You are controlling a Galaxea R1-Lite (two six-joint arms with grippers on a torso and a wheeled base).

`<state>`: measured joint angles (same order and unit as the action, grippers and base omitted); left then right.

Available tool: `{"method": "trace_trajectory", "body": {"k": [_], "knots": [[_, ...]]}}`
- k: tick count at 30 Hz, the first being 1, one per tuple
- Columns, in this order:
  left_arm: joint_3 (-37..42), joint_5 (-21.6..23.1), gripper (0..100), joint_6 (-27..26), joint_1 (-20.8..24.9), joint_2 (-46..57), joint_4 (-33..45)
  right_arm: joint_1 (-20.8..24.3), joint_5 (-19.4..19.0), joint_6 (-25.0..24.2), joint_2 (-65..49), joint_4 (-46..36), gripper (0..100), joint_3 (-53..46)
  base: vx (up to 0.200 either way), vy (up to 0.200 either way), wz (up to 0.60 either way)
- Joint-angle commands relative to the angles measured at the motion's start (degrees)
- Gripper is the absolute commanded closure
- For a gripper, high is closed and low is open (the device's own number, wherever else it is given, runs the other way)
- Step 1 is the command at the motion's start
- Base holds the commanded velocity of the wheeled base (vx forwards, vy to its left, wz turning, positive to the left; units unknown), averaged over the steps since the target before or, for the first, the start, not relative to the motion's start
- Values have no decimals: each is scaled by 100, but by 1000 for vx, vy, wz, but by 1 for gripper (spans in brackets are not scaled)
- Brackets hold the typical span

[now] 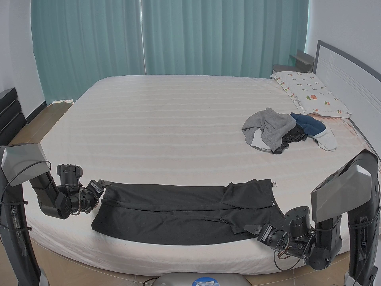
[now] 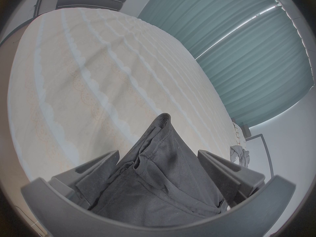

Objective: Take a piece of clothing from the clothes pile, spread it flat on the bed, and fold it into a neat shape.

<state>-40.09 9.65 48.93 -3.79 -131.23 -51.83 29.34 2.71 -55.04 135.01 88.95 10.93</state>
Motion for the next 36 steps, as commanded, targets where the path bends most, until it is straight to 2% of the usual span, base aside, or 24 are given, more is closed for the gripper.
{"method": "trace_trajectory", "body": {"k": [1,9,15,18,23,36], "knots": [[2,1,0,2,-8,-8,-2,-113,2,-7,-590,52,0,49,0,0,0],[-25,-16,0,11,-8,-8,-11,-192,-7,-86,-713,52,0,436,0,0,0],[-33,-7,0,37,-8,1,-11,-139,-77,-226,52,52,0,946,0,0,0],[-25,-16,0,20,-8,1,-11,-43,-95,-51,254,43,0,1148,0,0,0],[-25,-16,0,20,-8,1,-11,-131,-104,178,377,34,0,990,0,0,0],[-33,-7,0,20,-8,1,-11,-271,-42,195,350,52,0,761,0,0,0]]}}
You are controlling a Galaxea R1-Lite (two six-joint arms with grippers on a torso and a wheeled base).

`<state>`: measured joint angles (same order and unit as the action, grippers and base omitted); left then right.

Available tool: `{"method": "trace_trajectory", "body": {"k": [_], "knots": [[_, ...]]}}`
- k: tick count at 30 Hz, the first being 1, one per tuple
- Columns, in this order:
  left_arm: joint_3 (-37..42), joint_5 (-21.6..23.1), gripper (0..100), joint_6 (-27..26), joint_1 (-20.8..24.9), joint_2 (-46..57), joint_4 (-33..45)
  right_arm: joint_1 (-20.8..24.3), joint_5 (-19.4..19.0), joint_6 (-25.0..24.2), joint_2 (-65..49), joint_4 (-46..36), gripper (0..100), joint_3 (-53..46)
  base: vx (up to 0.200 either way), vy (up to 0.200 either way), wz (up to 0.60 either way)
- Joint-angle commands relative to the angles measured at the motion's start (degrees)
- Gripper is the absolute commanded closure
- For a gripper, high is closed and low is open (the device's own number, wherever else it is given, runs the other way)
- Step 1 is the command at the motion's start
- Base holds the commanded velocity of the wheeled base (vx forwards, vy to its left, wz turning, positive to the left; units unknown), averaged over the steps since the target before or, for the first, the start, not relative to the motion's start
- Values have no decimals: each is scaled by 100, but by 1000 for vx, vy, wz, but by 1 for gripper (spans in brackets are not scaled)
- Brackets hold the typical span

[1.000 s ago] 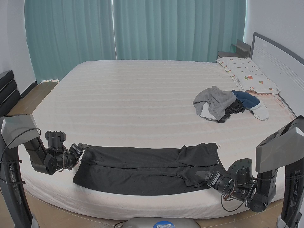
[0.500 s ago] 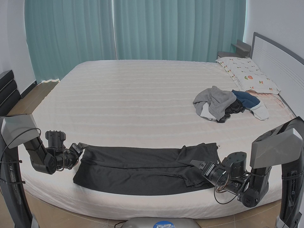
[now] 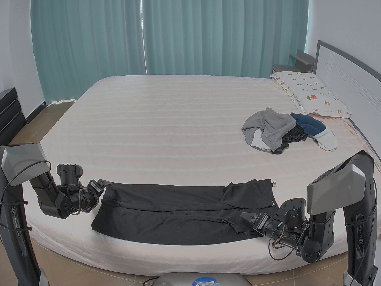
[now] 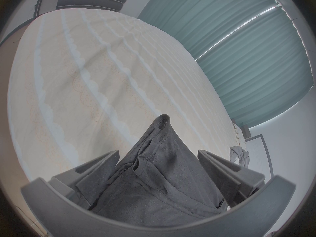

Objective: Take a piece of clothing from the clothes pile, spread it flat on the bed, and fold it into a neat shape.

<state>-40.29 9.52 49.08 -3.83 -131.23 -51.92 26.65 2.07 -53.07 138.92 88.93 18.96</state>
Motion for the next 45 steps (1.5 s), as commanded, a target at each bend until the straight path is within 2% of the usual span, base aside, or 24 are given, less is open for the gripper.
{"method": "trace_trajectory", "body": {"k": [1,5,12,20,29,34,42,43,45], "knots": [[-14,6,0,5,-4,10,-2,-2,21,-20,-181,54,0,-41,0,0,0],[-40,15,0,23,-13,45,6,-107,4,-81,-471,54,0,-68,0,0,0],[-58,24,0,146,-92,194,24,-555,-49,-90,-762,54,0,-147,0,0,0],[-23,85,0,111,-57,177,24,-652,-58,-107,-823,54,0,-147,100,0,0],[-40,173,0,-724,-48,133,77,-705,-225,-107,-735,54,0,-147,0,0,0],[-357,173,0,-707,-13,-96,77,-687,-260,-107,-647,54,0,-147,0,0,0],[-436,94,0,-786,172,-289,50,-670,-260,-107,-612,54,0,-147,0,0,0],[-436,94,100,-786,172,-289,50,-670,-260,-107,-612,54,0,-147,0,0,0],[-480,-38,100,-786,198,-350,50,-661,-260,-116,-603,54,0,-147,0,0,0]]}}
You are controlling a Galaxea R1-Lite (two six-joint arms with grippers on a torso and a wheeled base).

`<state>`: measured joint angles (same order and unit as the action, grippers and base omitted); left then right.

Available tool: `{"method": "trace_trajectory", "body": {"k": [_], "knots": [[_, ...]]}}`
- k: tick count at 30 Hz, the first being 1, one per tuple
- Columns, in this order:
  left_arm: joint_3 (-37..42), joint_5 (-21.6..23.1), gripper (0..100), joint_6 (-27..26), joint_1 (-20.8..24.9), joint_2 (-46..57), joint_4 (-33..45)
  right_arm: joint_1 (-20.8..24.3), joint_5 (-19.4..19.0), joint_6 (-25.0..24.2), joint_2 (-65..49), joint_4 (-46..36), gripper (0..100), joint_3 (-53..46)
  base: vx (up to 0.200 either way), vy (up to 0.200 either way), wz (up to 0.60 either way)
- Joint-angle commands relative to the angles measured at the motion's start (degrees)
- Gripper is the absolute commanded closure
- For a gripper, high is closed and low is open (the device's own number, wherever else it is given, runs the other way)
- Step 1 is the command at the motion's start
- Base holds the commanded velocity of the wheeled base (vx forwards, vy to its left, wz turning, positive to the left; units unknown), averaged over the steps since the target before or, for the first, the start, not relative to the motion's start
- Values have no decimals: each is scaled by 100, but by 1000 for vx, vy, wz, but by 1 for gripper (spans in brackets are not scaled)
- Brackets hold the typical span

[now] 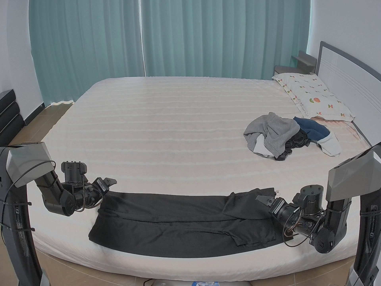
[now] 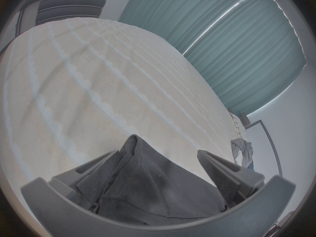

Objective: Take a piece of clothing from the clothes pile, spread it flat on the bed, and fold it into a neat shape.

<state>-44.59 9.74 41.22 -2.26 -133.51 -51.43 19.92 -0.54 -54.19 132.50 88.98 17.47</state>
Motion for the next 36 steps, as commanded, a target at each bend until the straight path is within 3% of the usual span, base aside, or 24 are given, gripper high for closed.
{"method": "trace_trajectory", "body": {"k": [1,6,24,25,32,36], "knots": [[-76,-192,100,0,41,-131,19,21,1,-4,39,49,0,2,0,0,0],[30,-499,100,0,-12,-105,37,30,1,-4,65,49,0,-15,0,0,0],[91,-675,100,-246,-91,-210,37,56,10,-4,57,49,0,-33,0,0,0],[91,-675,0,-246,-91,-202,28,56,1,-4,48,49,0,-33,0,0,0],[197,-552,0,-228,-293,53,63,-6,-43,-13,-242,49,0,-226,0,0,0],[293,-25,0,-263,-337,440,283,-67,-245,-4,-286,49,0,-341,0,0,0]]}}
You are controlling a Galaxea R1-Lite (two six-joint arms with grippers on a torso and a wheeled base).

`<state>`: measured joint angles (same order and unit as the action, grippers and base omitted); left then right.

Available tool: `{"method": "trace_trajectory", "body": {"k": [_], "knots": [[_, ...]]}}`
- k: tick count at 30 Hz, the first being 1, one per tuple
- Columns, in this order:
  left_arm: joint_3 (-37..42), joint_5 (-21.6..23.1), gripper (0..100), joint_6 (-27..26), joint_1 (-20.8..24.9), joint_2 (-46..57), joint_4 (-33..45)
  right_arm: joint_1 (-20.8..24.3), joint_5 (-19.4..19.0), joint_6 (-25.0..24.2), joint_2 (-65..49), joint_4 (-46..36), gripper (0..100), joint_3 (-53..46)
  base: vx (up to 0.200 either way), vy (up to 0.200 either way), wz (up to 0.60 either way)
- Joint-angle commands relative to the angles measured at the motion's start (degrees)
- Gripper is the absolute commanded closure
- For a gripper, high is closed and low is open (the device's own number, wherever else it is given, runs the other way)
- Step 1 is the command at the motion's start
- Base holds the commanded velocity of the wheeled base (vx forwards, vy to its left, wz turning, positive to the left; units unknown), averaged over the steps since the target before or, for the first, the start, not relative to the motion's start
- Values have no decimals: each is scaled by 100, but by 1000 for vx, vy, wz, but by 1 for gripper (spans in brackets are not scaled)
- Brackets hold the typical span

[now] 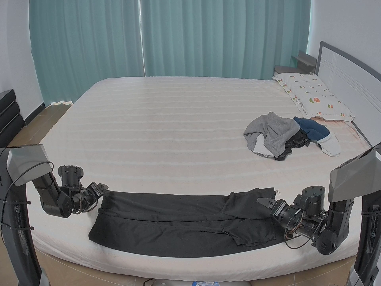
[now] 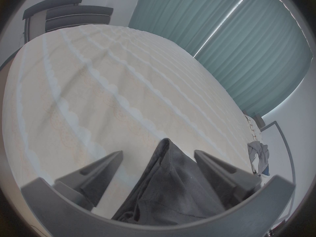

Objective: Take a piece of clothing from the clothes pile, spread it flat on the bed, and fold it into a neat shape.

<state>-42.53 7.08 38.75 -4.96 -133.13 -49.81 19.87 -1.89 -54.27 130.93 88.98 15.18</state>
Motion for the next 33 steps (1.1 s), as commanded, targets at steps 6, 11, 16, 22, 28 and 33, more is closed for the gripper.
{"method": "trace_trajectory", "body": {"k": [6,11,16,22,28,33], "knots": [[-27,1331,0,-1168,-110,719,1202,-89,-215,4,-94,49,0,-182,0,0,0],[-317,1313,0,-1845,-110,490,1562,-45,-426,13,-76,49,0,-296,0,0,0],[-343,1217,0,-1898,-93,323,1615,-27,-444,13,-23,49,0,-296,0,0,0],[-264,1190,0,-2478,-119,112,1580,-18,-453,13,-15,49,0,-296,0,0,0],[-97,1190,0,-2733,-75,112,1571,8,-453,13,47,49,0,-296,0,0,0],[-71,1173,0,-2768,-49,112,1562,17,-444,13,47,49,0,-305,0,0,0]]}}
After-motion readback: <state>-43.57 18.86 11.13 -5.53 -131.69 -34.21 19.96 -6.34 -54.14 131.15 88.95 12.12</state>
